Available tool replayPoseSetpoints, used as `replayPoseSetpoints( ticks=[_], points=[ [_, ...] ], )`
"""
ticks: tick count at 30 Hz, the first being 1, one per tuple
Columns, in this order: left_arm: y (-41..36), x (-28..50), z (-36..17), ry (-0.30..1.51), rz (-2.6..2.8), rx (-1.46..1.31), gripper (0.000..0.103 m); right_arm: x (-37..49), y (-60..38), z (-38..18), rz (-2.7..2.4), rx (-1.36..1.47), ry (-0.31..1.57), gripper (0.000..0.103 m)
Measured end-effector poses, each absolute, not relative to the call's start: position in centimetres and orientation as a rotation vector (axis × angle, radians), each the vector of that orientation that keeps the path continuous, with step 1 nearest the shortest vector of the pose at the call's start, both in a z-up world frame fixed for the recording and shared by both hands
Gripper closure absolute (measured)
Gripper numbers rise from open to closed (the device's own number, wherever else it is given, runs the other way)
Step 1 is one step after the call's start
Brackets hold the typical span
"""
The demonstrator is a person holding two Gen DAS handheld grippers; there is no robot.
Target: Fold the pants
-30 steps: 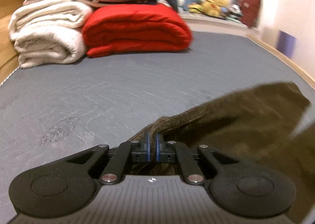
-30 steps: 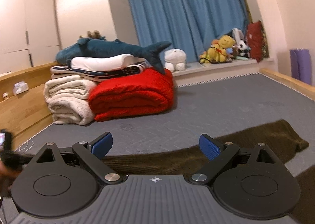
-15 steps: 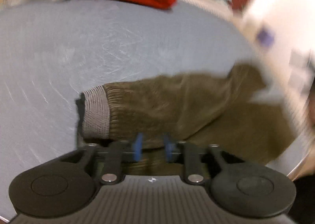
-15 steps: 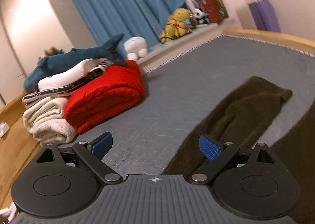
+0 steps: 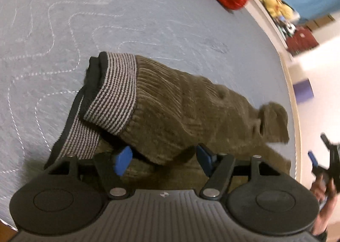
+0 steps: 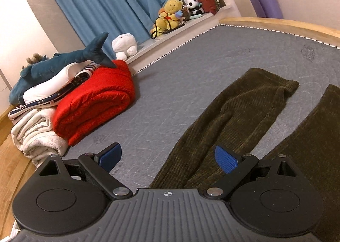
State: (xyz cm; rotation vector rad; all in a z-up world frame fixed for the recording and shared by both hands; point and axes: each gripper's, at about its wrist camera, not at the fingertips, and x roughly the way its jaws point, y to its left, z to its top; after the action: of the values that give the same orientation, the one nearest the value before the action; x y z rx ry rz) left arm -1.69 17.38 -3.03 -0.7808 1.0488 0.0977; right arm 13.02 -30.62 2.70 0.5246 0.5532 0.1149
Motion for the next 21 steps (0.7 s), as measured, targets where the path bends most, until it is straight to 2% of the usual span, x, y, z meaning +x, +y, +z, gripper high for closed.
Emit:
replayPoseSetpoints(
  ticks=[6, 7, 8, 9, 10, 11, 17, 21],
  points=[
    [15.6, -0.4, -2.5, 0.988, 0.156, -0.72, 0.034, 13.6, -30.0, 2.2, 0.123, 0.498, 0.573, 0.008],
    [15.7, 0.0, -2.2, 0.98, 0.172, -0.697, 0.044, 13.7, -29.8, 2.1, 0.123, 0.496, 0.578, 0.008],
    [15.9, 0.0, -2.0, 0.975, 0.19, -0.665, 0.06, 13.8, -29.7, 2.0, 0.122, 0.493, 0.583, 0.008],
    [15.7, 0.1, -1.8, 0.974, 0.206, -0.633, 0.068, 13.9, -29.5, 1.9, 0.122, 0.489, 0.586, 0.008],
    [15.6, -0.2, -1.5, 0.971, 0.219, -0.607, 0.081, 14.0, -29.4, 1.9, 0.121, 0.484, 0.588, 0.008],
    [15.8, -0.5, -1.1, 0.963, 0.224, -0.583, 0.085, 14.0, -29.2, 1.9, 0.121, 0.479, 0.59, 0.008],
    [14.6, -1.7, 1.2, 0.863, 0.216, -0.474, 0.09, 15.2, -28.8, 1.8, 0.105, 0.459, 0.588, 0.008],
    [13.8, -1.4, 0.5, 0.906, 0.209, -0.428, 0.09, 17.0, -28.6, 1.2, 0.066, 0.454, 0.6, 0.008]
  ],
)
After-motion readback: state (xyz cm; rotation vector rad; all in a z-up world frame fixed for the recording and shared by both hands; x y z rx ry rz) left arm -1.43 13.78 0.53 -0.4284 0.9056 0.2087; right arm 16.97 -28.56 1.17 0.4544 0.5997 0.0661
